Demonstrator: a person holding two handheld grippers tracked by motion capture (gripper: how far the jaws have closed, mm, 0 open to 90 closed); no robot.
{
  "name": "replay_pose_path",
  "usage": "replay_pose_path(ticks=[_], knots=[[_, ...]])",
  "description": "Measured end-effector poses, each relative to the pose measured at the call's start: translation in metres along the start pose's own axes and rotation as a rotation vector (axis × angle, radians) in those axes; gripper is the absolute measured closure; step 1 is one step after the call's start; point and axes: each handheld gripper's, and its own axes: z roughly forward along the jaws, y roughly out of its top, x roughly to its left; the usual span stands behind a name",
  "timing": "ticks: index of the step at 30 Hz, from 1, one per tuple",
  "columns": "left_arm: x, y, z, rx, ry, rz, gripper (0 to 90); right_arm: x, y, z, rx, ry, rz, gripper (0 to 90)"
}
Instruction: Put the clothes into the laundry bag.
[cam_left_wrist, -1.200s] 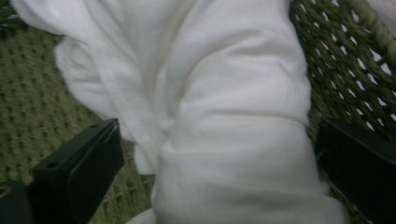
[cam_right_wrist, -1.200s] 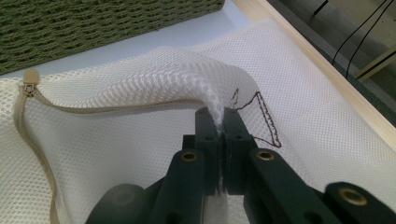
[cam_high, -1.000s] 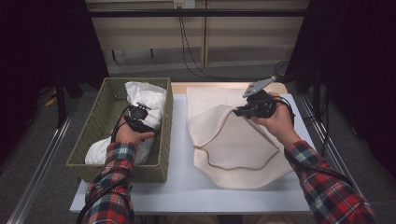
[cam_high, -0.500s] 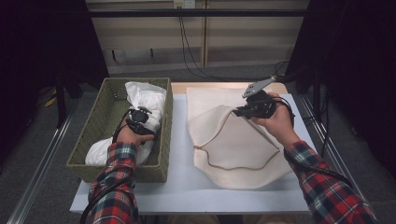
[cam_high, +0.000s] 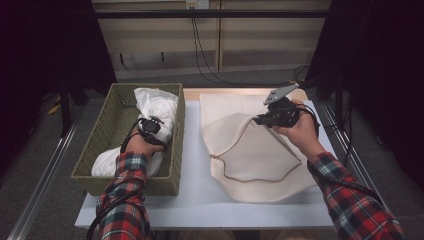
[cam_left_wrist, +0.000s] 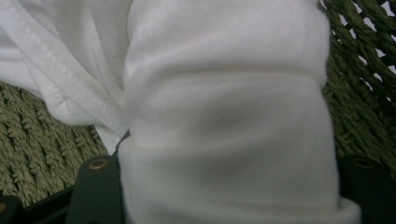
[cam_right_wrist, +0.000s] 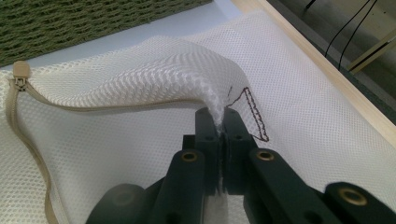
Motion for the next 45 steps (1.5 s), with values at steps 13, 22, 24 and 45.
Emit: replay_pose_path(ticks=[13,22,24,45], knots=[[0.009,0.0,-0.031,-0.076,-0.023,-0.055,52.6,-0.003,0.001,-0.002,-0.014,0.0,0.021,88.1],[0.02,0.004,-0.089,-0.259,-0.059,-0.122,53.1,-0.006,0.001,0.0,-0.026,0.006,0.039,88.1],[0.021,0.005,-0.097,-0.276,-0.066,-0.118,53.1,-0.006,0.002,0.0,-0.025,0.007,0.039,88.1],[-0.006,0.035,-0.158,-0.455,-0.29,-0.121,53.6,-0.008,0.002,0.002,-0.029,-0.001,0.063,88.1]])
